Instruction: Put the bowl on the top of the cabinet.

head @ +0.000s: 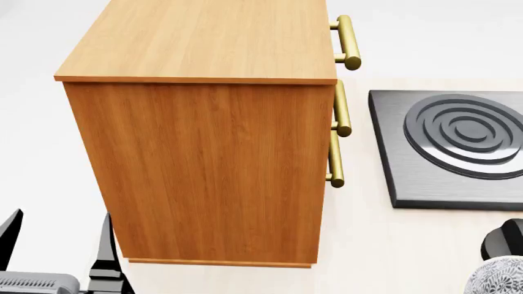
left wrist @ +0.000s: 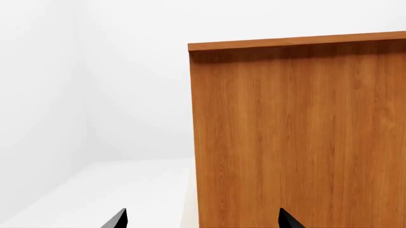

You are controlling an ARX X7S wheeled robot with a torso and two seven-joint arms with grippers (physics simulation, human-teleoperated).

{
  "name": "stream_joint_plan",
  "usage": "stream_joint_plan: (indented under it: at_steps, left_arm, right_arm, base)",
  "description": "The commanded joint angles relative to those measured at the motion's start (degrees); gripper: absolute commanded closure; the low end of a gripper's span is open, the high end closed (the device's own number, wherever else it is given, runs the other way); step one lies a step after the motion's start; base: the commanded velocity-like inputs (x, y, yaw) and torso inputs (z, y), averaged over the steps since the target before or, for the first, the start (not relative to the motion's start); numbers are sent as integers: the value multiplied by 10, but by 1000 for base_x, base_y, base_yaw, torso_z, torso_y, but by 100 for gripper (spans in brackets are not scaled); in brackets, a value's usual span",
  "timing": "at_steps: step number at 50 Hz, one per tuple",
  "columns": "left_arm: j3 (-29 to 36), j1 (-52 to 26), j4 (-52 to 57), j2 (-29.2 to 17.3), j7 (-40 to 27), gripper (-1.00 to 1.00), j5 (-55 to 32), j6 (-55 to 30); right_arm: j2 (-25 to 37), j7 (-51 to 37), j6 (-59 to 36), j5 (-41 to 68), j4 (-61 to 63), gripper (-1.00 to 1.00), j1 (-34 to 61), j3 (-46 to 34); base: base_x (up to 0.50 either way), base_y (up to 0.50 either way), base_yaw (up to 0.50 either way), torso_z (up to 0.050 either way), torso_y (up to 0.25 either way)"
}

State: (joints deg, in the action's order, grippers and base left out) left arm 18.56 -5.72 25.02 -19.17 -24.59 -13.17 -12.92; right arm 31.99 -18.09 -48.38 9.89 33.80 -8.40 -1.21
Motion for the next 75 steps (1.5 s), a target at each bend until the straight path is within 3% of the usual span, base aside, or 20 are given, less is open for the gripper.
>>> stream_joint_plan:
  at_steps: [1,75]
  left_arm:
    - [1,-1,0,-2,-1,-100,-2,0]
    - [12,-3,-6,-8,-11,-100,-7,8]
  right_arm:
    - [-1,-1,2,0,-6,-100,2,-2]
    - [-4,-2,19,3,-46,-100,19,-6]
  base:
    - [0,0,0,0,0]
    - [0,0,0,0,0]
